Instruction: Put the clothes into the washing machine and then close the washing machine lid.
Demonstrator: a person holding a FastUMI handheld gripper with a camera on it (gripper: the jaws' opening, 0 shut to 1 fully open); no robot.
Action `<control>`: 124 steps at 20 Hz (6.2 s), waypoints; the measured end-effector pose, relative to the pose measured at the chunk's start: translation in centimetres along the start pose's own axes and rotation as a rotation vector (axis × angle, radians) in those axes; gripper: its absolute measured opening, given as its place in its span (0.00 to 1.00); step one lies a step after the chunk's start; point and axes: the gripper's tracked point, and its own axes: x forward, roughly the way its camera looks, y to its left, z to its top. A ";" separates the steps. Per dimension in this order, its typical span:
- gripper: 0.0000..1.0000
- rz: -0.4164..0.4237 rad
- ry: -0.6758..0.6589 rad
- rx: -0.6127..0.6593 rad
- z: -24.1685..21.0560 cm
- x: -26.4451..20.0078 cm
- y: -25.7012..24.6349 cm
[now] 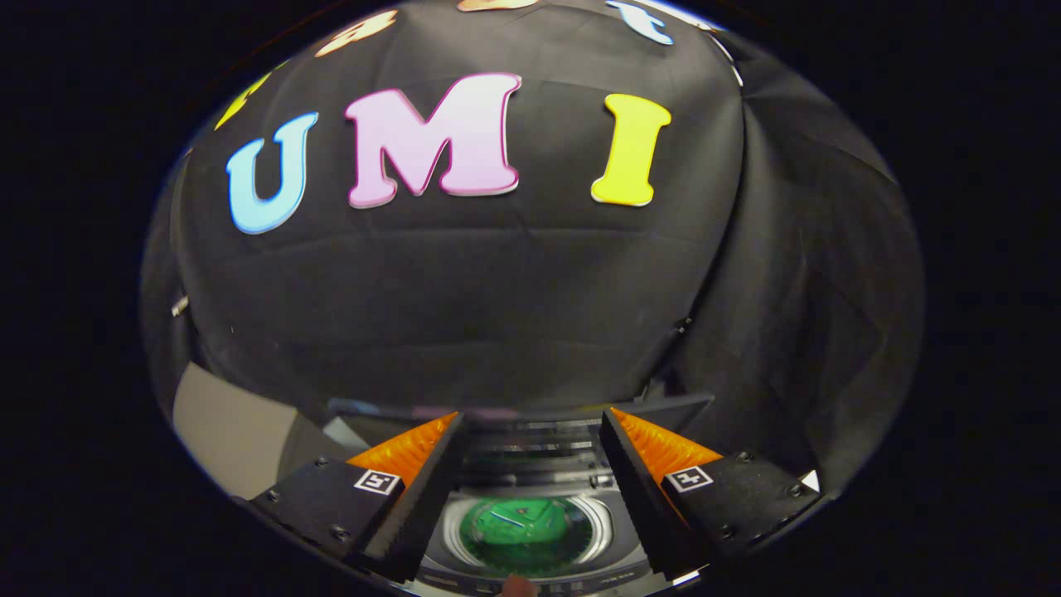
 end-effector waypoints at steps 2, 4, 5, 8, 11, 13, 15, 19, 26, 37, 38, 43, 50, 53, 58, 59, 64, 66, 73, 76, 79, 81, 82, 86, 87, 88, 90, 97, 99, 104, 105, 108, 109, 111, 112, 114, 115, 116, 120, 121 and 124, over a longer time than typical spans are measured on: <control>1.00 -0.013 -0.004 0.020 1.1 1.8 -0.8; 1.00 -0.024 0.019 0.006 1.4 4.2 -1.1; 1.00 -0.016 0.028 0.000 1.2 5.2 -0.8; 1.00 -0.002 0.079 -0.020 0.1 7.9 0.2; 1.00 -0.005 0.129 -0.045 -1.2 9.5 0.9; 1.00 0.010 0.150 -0.035 -1.9 10.2 1.0; 1.00 0.017 0.183 -0.030 -3.5 10.3 1.0; 1.00 0.016 0.177 -0.048 -4.0 9.6 0.9; 1.00 0.020 0.142 -0.060 -5.5 6.1 0.7; 1.00 0.019 0.134 -0.055 -9.8 1.5 0.0; 1.00 0.018 0.132 -0.055 -10.1 1.2 0.0; 1.00 0.025 0.154 -0.050 -12.2 -0.1 -0.2; 1.00 0.011 0.254 -0.048 -17.7 -1.3 -0.5; 1.00 0.008 0.298 -0.047 -20.6 -1.4 -1.0; 1.00 0.008 0.364 -0.047 -24.8 -1.9 -1.6; 1.00 0.010 0.379 -0.046 -25.8 -1.9 -1.7; 1.00 0.009 0.457 -0.047 -29.6 -2.7 -2.4; 1.00 0.015 0.459 -0.049 -30.1 -2.9 -2.2; 0.99 0.090 0.271 -0.028 -24.6 -5.3 0.2; 0.99 0.105 0.147 -0.066 -20.3 -7.5 0.6; 0.99 0.096 -0.037 -0.045 -14.3 -9.8 0.9; 0.99 0.111 -0.159 0.001 -10.3 -12.3 1.1; 0.99 0.118 -0.209 0.017 -8.4 -13.4 1.1; 1.00 0.141 -0.351 0.018 -3.9 -16.6 1.2; 1.00 0.144 -0.384 0.005 -2.9 -17.4 1.2; 1.00 0.158 -0.408 -0.004 -2.1 -18.0 1.6; 1.00 0.170 -0.454 -0.021 -1.1 -18.8 1.9; 1.00 0.163 -0.528 -0.062 1.0 -21.7 2.3; 0.99 0.165 -0.547 -0.060 1.7 -22.4 2.3; 0.99 0.157 -0.568 -0.051 2.4 -23.3 2.2; 0.99 0.162 -0.569 -0.053 2.3 -23.5 2.5; 0.99 0.158 -0.572 -0.054 2.5 -23.6 2.6; 0.99 0.157 -0.574 -0.049 2.7 -23.6 2.6; 0.99 0.156 -0.577 -0.043 2.8 -23.7 2.6; 0.99 0.154 -0.577 -0.043 2.9 -23.6 2.6; 0.99 0.152 -0.577 -0.041 3.0 -23.3 2.7; 0.99 0.149 -0.579 -0.042 3.2 -23.3 2.6; 0.99 0.148 -0.581 -0.042 3.3 -23.2 2.7; 0.99 0.140 -0.578 -0.034 3.3 -22.8 2.7; 0.99 0.136 -0.577 -0.030 3.3 -22.7 2.5; 0.99 0.136 -0.569 -0.021 3.2 -22.2 2.5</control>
